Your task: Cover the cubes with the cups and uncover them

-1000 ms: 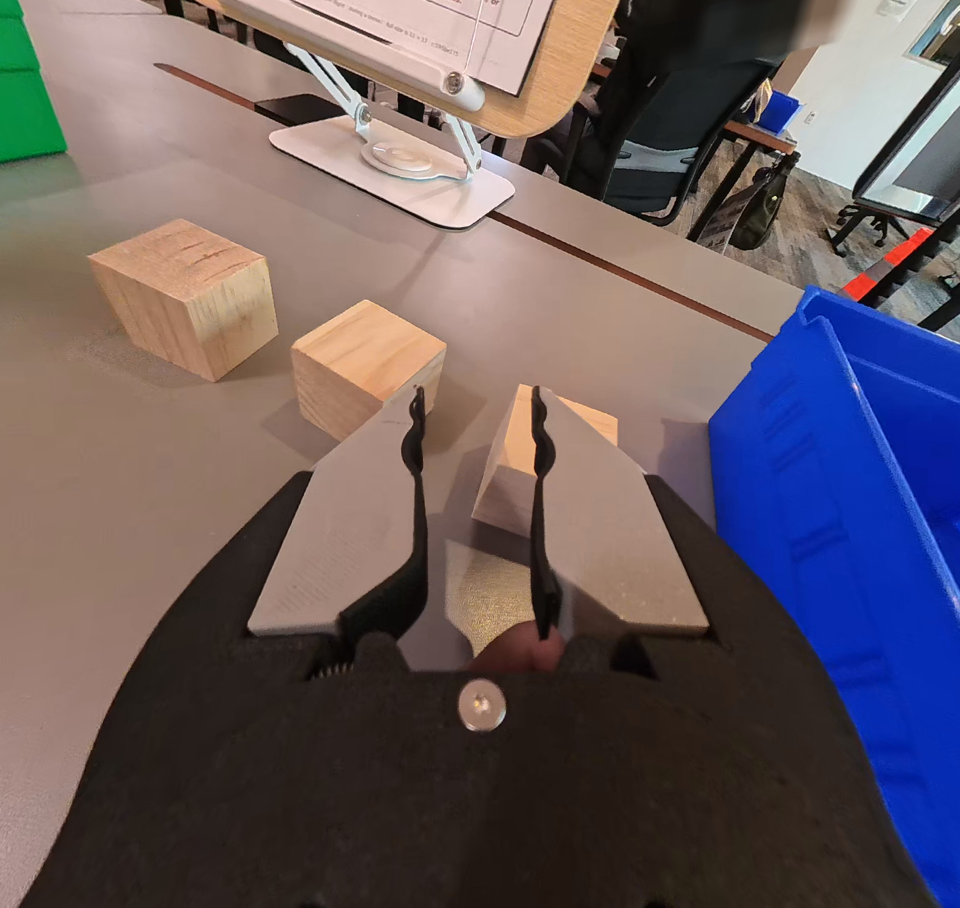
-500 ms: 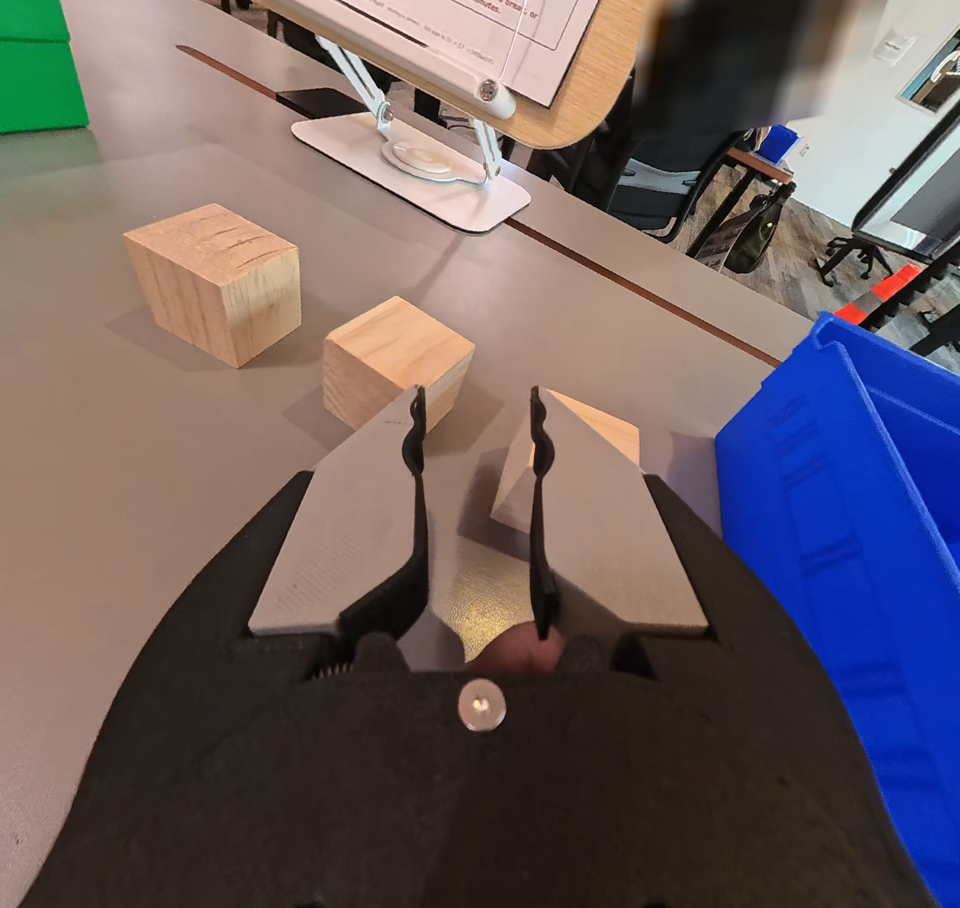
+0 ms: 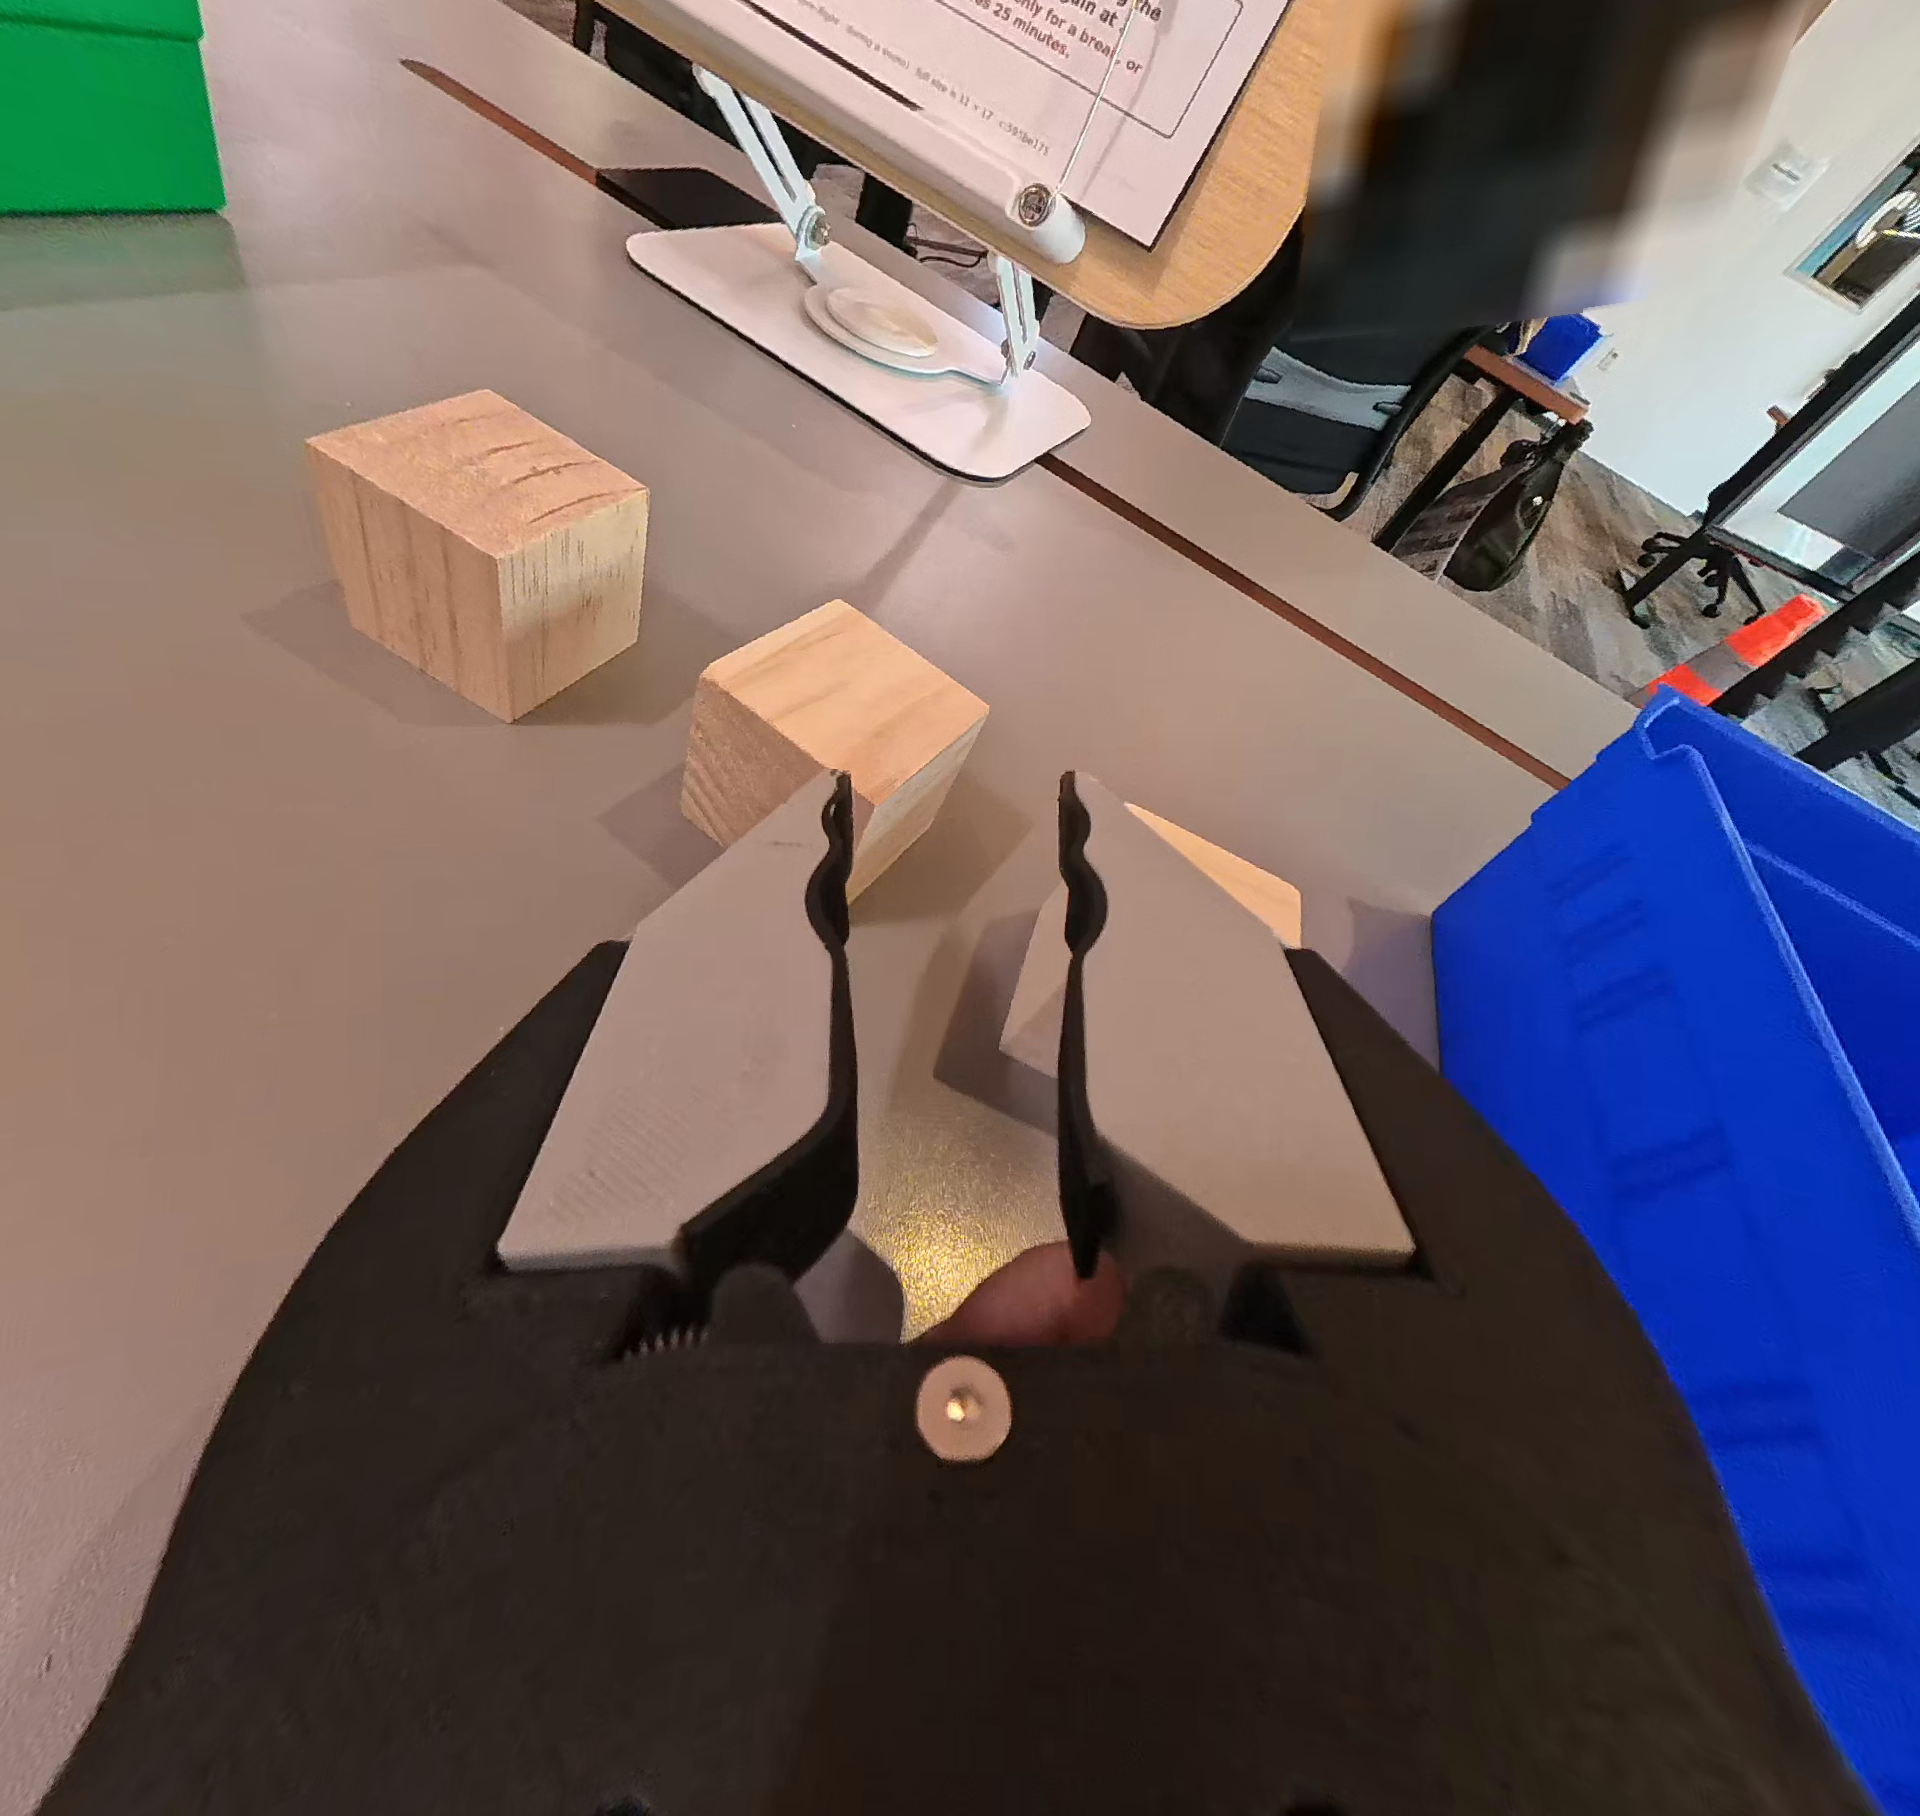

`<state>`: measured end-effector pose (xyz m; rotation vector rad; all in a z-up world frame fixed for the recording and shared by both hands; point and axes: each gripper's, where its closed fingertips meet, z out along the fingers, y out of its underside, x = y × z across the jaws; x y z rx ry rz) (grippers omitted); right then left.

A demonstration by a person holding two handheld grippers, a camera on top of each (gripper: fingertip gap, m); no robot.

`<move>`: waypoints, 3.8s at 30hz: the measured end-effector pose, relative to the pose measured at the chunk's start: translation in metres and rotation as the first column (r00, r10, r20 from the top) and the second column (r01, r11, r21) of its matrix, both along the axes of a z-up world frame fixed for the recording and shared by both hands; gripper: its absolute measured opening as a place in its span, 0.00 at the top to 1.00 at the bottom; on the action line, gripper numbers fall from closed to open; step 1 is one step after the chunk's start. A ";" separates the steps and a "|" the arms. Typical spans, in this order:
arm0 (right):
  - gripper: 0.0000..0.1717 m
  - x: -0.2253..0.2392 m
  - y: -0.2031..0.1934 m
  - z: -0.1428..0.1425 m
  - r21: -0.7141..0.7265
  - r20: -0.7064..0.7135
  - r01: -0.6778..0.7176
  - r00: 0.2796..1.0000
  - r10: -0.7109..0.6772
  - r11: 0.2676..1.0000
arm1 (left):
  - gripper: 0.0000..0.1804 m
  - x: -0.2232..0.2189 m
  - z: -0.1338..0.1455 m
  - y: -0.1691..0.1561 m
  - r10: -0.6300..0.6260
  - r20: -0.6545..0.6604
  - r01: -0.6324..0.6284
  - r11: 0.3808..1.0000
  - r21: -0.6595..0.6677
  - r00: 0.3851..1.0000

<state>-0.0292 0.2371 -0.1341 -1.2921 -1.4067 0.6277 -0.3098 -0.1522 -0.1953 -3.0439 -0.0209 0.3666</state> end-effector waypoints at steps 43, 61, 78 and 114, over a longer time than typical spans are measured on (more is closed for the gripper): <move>0.79 -0.010 0.014 0.009 -0.036 -0.103 -0.023 0.994 0.019 0.999 | 0.66 0.147 0.047 0.226 -0.517 -0.216 0.538 0.842 0.045 0.828; 0.79 -0.004 0.022 0.033 -0.325 -0.269 -0.102 0.963 0.011 0.940 | 0.64 0.095 -0.002 0.201 -0.535 -0.129 0.531 0.845 -0.065 0.835; 0.81 0.010 0.054 0.033 -0.295 -0.260 0.067 0.954 -0.147 0.953 | 0.57 0.110 0.135 0.165 -0.284 -0.474 0.467 0.820 0.330 0.834; 0.83 0.000 0.026 0.032 -0.203 -0.236 -0.008 0.971 -0.041 0.979 | 0.94 0.014 0.116 0.065 0.060 -0.395 0.076 0.944 0.321 0.917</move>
